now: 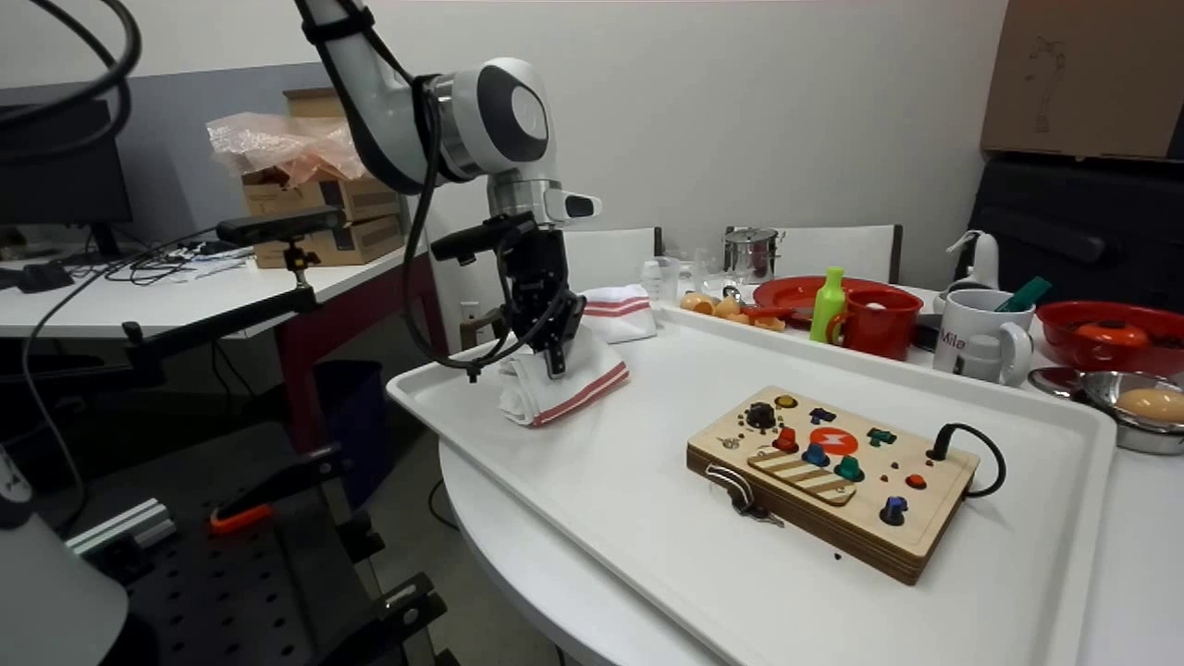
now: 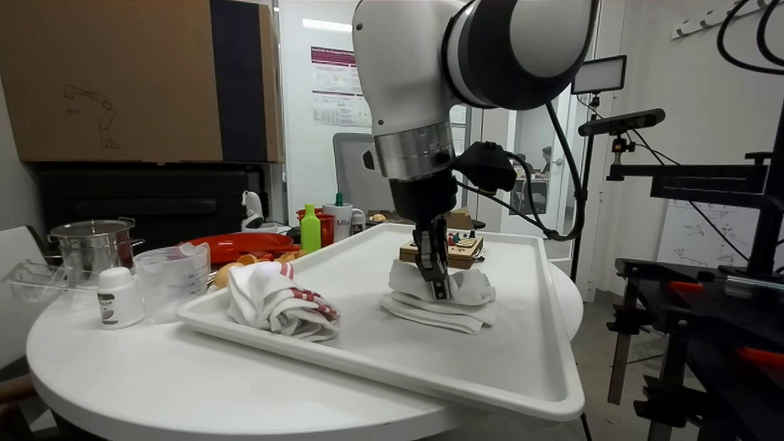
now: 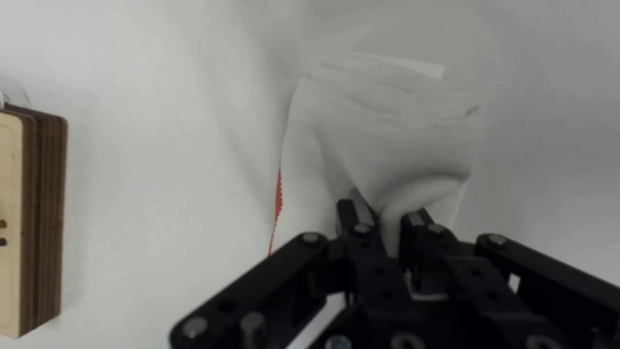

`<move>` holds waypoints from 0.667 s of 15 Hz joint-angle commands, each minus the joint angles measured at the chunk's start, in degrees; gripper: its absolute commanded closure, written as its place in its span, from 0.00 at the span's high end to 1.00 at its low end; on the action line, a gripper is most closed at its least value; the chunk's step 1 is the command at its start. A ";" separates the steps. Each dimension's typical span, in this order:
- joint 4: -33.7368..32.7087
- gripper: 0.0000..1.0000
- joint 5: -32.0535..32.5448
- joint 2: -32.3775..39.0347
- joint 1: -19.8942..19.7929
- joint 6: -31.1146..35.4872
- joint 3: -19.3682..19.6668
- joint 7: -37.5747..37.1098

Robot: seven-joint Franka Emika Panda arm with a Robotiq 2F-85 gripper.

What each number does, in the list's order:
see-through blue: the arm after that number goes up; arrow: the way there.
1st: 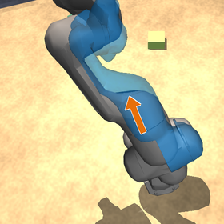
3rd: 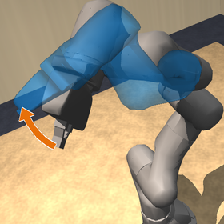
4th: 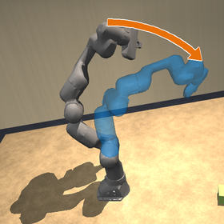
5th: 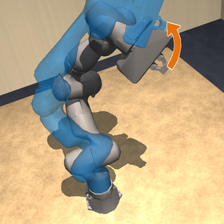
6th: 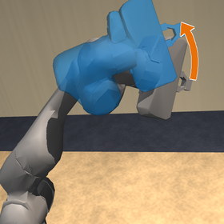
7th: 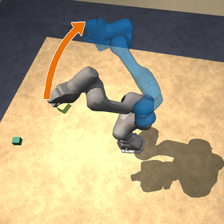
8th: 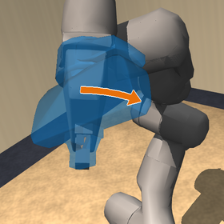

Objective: Use the white towel to wipe the table

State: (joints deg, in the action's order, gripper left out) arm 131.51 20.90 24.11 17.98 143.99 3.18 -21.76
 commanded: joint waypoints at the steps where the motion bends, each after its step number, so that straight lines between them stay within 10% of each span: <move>1: 0.11 0.03 2.65 0.12 -0.32 -0.92 2.69 -3.90; 10: -3.48 0.03 2.22 4.21 -2.28 -1.14 4.64 -5.69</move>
State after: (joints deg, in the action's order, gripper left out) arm 130.65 23.01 25.87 15.33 143.60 8.58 -25.93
